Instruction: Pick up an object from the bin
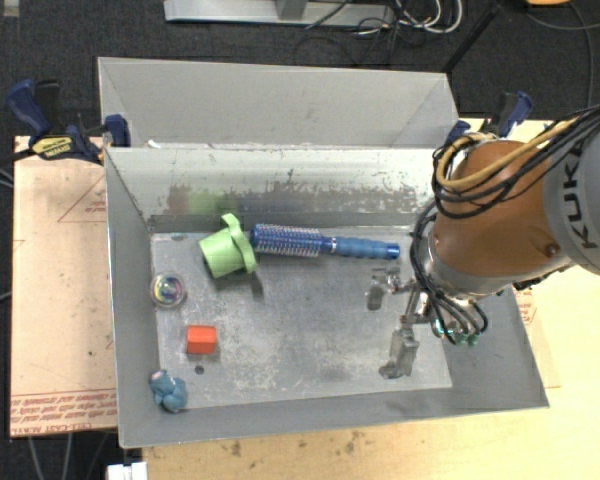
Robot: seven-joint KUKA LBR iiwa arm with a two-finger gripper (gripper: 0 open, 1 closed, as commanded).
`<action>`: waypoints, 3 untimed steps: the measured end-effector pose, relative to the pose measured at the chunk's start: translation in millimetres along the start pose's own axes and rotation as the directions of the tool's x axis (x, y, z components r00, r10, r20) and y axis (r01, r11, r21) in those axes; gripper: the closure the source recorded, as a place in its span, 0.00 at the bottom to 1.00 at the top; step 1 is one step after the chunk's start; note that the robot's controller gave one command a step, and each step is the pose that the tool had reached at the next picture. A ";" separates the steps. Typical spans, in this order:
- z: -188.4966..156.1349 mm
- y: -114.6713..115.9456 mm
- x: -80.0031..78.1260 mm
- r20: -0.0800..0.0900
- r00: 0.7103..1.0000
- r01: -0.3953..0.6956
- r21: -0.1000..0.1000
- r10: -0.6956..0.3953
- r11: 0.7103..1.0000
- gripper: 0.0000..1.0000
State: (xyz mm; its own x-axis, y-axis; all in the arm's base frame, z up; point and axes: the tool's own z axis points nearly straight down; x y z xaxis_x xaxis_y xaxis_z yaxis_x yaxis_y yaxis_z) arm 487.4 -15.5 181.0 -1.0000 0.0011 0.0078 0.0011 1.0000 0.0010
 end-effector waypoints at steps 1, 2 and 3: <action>110.2 -72.0 -161.1 0.020 1.000 0.023 0.002 -0.023 1.000 0.00; 77.5 17.3 -162.1 0.016 0.999 0.049 -0.004 -0.049 0.999 0.00; 65.5 42.5 -156.2 0.013 0.998 0.065 -0.001 -0.065 0.998 0.00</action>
Offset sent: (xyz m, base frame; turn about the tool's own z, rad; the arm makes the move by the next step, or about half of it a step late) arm 0.1561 -0.0710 -0.1110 -0.0264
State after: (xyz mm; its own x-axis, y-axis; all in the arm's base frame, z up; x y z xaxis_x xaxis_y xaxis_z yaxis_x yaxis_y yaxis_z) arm 643.2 27.0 114.3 -0.9980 -0.0635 -0.0053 -0.0635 0.9980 0.0024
